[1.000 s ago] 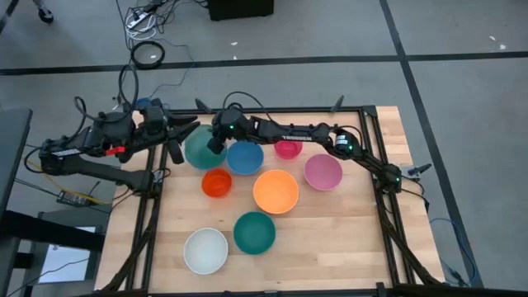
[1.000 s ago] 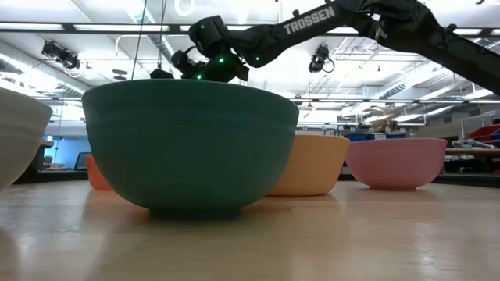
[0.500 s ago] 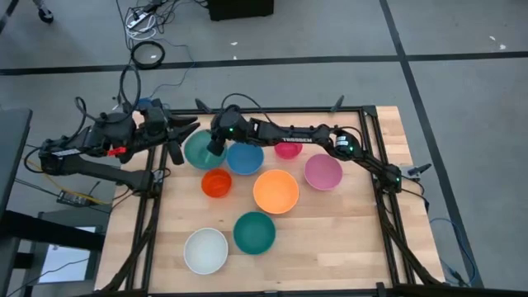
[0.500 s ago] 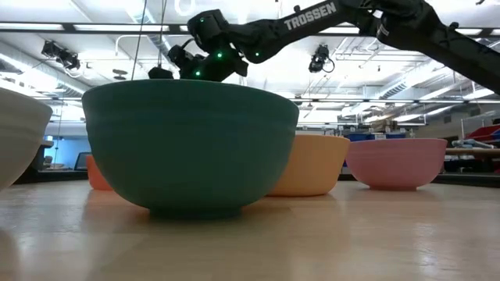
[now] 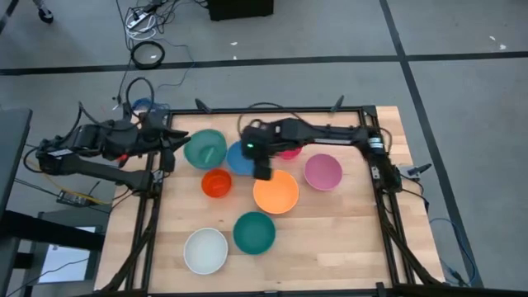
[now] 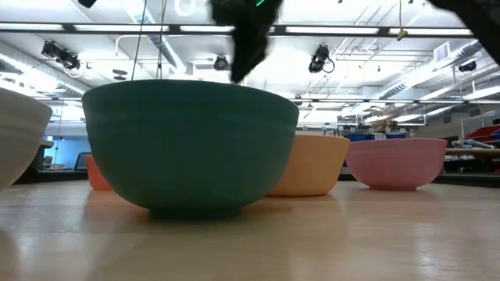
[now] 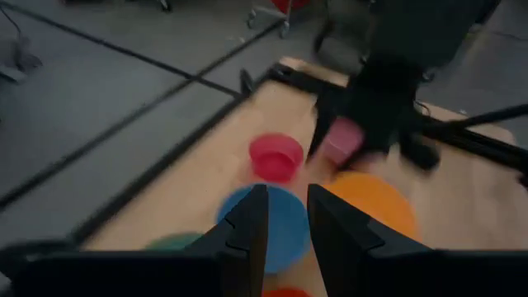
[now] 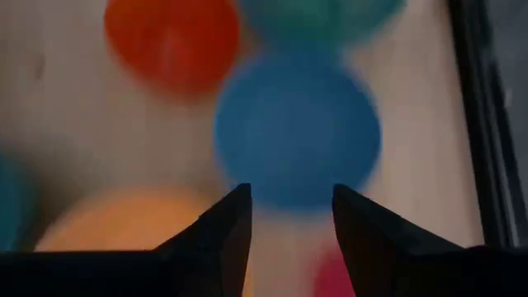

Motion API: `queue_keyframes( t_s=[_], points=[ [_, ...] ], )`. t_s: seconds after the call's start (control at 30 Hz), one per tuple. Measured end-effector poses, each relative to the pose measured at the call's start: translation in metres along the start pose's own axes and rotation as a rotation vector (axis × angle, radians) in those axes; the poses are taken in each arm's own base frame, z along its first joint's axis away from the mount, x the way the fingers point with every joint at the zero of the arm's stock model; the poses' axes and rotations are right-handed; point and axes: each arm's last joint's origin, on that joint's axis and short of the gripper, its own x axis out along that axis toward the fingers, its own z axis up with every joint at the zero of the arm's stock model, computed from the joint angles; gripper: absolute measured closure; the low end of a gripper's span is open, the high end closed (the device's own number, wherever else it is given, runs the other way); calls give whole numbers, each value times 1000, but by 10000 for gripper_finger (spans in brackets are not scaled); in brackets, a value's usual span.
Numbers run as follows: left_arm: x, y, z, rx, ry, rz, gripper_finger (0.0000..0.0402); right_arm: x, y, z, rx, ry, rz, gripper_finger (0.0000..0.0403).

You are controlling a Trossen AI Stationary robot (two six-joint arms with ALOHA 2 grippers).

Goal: Nest bowls inside each other
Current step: Stack the yellow bowl on top of the green bowl

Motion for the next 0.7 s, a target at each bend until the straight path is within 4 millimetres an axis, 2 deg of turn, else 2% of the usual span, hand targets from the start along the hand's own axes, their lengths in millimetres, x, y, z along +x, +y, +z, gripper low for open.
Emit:
queue_keyframes(
  t_s=[0.07,0.13,0.3,0.5,0.63,0.7],
  points=[
    [-1,-1,-3,-8,35,-36,306,-18,5,-20,35,102,-13,245],
    [0,-3,-5,-3,64,-58,306,-26,13,-39,66,171,-31,246],
    [1,-7,-10,19,113,-90,306,-41,35,-84,188,109,0,246],
    [9,-11,-18,38,132,-93,306,-13,51,-121,392,-101,81,247],
    [15,-13,-25,37,141,-89,306,19,50,-142,432,-63,39,247],
    [18,-13,-27,39,146,-86,306,25,46,-146,442,-63,-7,247]
  ],
)
